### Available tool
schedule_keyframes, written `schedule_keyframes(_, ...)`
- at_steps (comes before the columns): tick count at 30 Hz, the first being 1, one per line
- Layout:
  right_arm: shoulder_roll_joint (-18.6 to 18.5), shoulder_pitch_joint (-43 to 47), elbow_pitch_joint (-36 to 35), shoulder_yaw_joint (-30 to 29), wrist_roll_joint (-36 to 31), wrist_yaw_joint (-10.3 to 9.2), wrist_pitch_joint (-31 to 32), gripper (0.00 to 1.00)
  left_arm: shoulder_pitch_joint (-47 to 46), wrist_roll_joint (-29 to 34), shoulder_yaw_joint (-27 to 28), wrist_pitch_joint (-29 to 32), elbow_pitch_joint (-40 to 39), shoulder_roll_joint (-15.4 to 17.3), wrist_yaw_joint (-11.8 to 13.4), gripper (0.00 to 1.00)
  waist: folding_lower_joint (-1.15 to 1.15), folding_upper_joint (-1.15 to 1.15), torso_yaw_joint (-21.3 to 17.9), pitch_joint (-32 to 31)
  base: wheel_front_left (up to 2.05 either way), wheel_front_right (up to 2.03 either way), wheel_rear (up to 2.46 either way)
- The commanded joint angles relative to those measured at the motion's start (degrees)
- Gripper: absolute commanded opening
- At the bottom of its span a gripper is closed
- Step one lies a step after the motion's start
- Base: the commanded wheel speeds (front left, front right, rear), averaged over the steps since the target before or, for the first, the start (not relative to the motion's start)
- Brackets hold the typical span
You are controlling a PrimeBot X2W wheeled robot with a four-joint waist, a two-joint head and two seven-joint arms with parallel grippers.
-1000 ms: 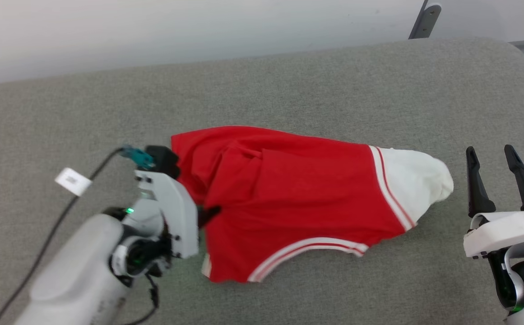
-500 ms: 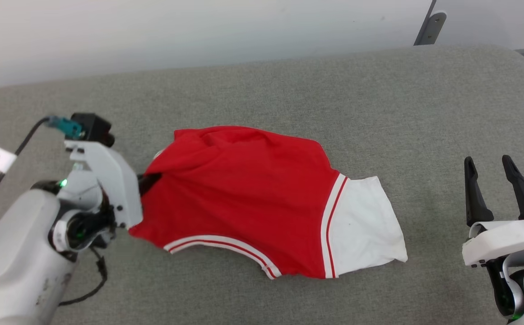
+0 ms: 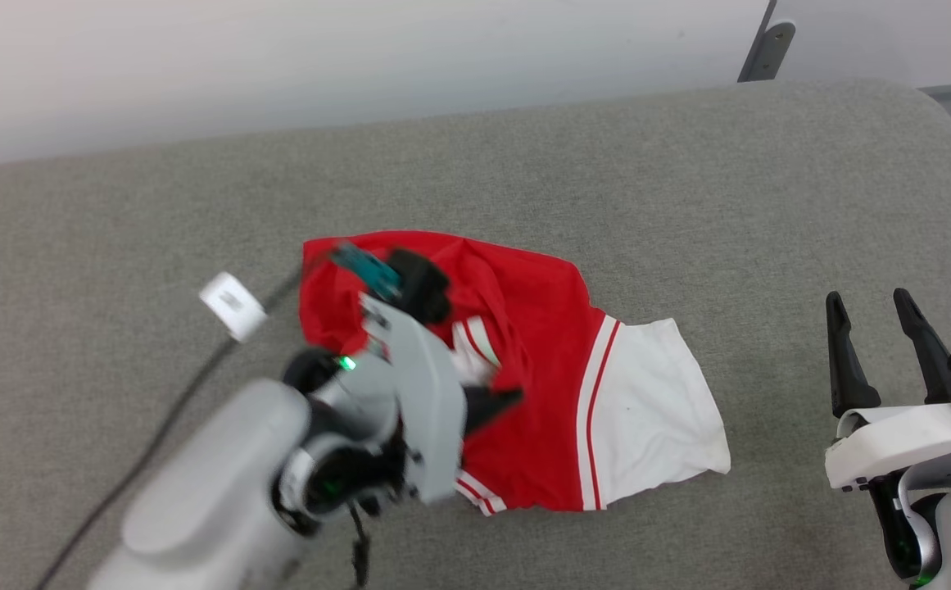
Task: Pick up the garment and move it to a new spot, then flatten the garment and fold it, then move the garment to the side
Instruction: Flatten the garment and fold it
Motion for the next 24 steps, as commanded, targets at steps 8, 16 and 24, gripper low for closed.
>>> schedule_keyframes(8,0.5,-1.0,1.1,-0.1,0.7,-0.08,-1.1,1.00,3.9,7.4,-6.4,-4.8,3.7,-2.0,-1.7,0.13,0.00,0.00,-0.6,1.2,0.00,0.00,0.00)
schedule_keyframes(16,1.1,-2.1,1.8,0.1,0.5,-0.08,-1.4,1.00,2.5,7.6,-7.1,-9.0,10.2,-5.1,-3.5,1.00,0.00,0.00,-0.2,1.7,0.00,0.00,0.00)
schedule_keyframes(24,0.6,-1.2,2.0,-0.5,0.3,-0.08,-1.6,1.00,0.0,2.5,-3.4,-3.4,4.2,-1.8,-2.1,1.00,0.00,0.00,1.1,0.5,0.00,0.00,0.00)
